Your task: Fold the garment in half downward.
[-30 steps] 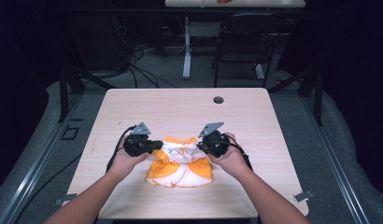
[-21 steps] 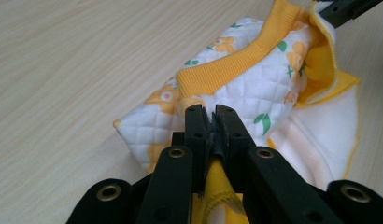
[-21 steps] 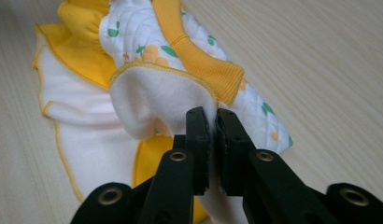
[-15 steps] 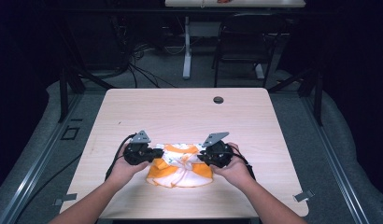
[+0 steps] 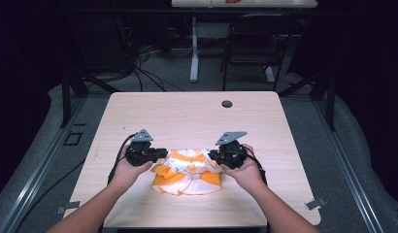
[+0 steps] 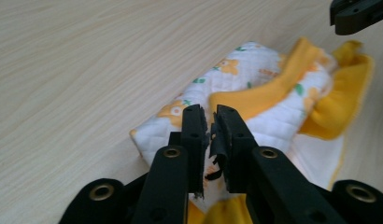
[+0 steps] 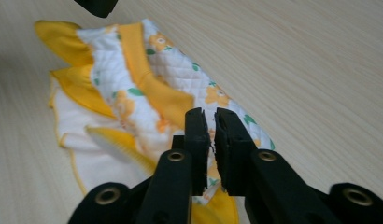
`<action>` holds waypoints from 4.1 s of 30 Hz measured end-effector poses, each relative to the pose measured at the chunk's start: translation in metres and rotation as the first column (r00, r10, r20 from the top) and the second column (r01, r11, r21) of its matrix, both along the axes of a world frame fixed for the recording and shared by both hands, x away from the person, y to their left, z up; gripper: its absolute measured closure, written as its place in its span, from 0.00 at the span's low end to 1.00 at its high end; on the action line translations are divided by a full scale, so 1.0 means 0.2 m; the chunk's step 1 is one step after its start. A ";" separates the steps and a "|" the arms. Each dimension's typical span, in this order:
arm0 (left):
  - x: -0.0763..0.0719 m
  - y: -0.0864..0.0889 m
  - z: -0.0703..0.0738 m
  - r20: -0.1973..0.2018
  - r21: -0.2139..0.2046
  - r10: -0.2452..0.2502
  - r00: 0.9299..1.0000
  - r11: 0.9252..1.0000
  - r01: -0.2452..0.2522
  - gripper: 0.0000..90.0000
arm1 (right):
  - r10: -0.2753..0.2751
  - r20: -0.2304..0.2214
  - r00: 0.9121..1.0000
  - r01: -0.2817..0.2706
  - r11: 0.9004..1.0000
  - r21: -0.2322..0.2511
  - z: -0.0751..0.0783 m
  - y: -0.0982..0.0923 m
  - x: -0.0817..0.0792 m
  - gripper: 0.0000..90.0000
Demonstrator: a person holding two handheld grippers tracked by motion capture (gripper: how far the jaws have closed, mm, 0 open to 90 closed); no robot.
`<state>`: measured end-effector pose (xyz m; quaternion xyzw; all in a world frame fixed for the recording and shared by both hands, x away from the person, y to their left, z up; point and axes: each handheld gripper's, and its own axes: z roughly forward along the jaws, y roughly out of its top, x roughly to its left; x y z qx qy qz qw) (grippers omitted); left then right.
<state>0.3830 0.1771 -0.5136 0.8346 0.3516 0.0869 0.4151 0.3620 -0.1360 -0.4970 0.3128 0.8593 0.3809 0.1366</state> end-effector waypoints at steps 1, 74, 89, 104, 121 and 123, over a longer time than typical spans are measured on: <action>0.01 -0.01 -0.01 -0.006 0.010 0.005 1.000 1.000 -0.005 0.95 | -0.006 -0.008 1.000 0.006 1.000 -0.009 -0.01 0.01 0.01 0.96; -0.23 -0.01 -0.30 -0.098 0.021 -0.075 0.992 0.997 0.077 1.00 | 0.135 -0.194 0.972 -0.139 0.990 -0.004 -0.35 0.09 -0.22 1.00; -0.14 -0.02 -0.30 -0.102 -0.001 -0.026 0.994 1.000 0.026 1.00 | 0.088 -0.190 0.978 -0.092 0.996 -0.010 -0.34 0.09 -0.14 1.00; -0.03 -0.02 -0.31 -0.099 -0.015 0.042 0.994 0.999 -0.043 1.00 | 0.046 -0.199 0.979 -0.050 0.999 -0.016 -0.34 0.10 0.00 1.00; 0.05 -0.03 -0.32 -0.098 -0.039 0.097 0.990 0.994 -0.101 1.00 | -0.013 -0.192 0.981 0.011 1.000 -0.013 -0.34 0.10 0.12 1.00; 0.05 -0.03 -0.32 -0.105 -0.045 0.103 0.989 0.993 -0.109 1.00 | -0.016 -0.193 0.981 0.014 1.000 -0.012 -0.34 0.10 0.13 1.00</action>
